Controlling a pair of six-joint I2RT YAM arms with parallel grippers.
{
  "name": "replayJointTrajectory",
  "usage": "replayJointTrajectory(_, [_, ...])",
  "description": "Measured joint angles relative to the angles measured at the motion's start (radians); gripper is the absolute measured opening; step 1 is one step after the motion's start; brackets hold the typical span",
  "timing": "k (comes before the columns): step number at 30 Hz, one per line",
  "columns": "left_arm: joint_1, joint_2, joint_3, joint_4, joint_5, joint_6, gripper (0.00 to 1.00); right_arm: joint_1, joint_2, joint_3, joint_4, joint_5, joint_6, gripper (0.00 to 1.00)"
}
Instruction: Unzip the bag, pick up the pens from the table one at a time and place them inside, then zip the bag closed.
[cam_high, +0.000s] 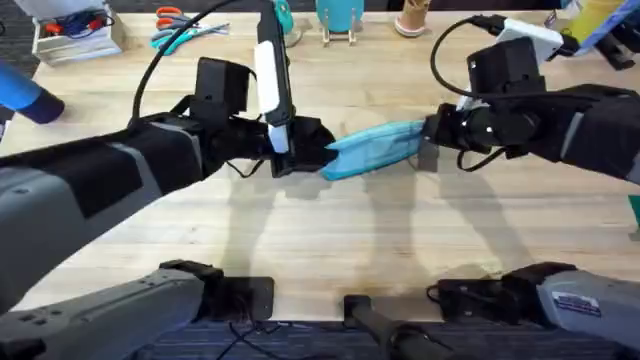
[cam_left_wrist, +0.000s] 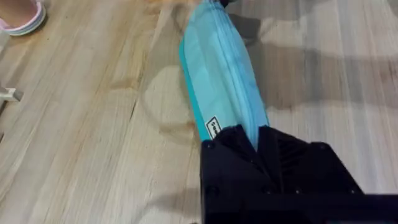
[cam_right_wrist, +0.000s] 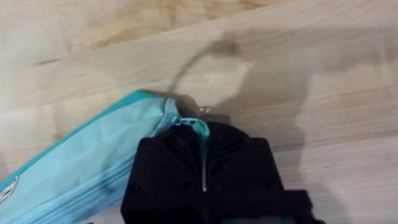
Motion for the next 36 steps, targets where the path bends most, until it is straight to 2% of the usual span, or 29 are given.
replayJointTrajectory(2, [0.000, 0.000, 0.000, 0.000, -0.001, 0.000, 0.042, 0.000, -0.010, 0.000, 0.001, 0.004, 0.003, 0.037])
replayJointTrajectory(3, [0.000, 0.000, 0.000, -0.001, -0.002, 0.000, 0.042, 0.000, -0.018, 0.000, 0.001, 0.008, 0.008, 0.095])
replayJointTrajectory(9, [0.007, 0.000, 0.000, -0.008, -0.005, 0.000, 0.042, -0.031, -0.105, 0.020, -0.051, 0.092, -0.014, 0.934])
replayJointTrajectory(10, [0.007, 0.000, 0.000, -0.008, -0.004, 0.000, 0.042, -0.031, -0.127, 0.028, -0.064, 0.098, -0.025, 0.978])
replayJointTrajectory(20, [0.007, 0.000, -0.001, -0.008, -0.004, 0.000, 0.042, -0.031, -0.399, 0.069, -0.158, 0.121, -0.058, 0.996])
replayJointTrajectory(29, [0.007, 0.000, -0.001, -0.008, -0.004, 0.000, 0.044, -0.031, -0.461, 0.069, -0.185, 0.121, -0.062, 0.997])
replayJointTrajectory(30, [0.007, 0.000, -0.001, -0.007, -0.004, 0.004, 0.120, -0.031, -0.461, 0.069, -0.187, 0.121, -0.063, 0.997])
replayJointTrajectory(35, [0.012, 0.000, -0.001, -0.004, -0.003, 0.001, 0.883, -0.031, -0.461, 0.069, -0.227, 0.117, -0.067, 0.997])
replayJointTrajectory(36, [0.012, 0.000, -0.001, -0.004, -0.003, -0.001, 0.967, -0.031, -0.461, 0.069, -0.246, 0.111, -0.068, 0.997])
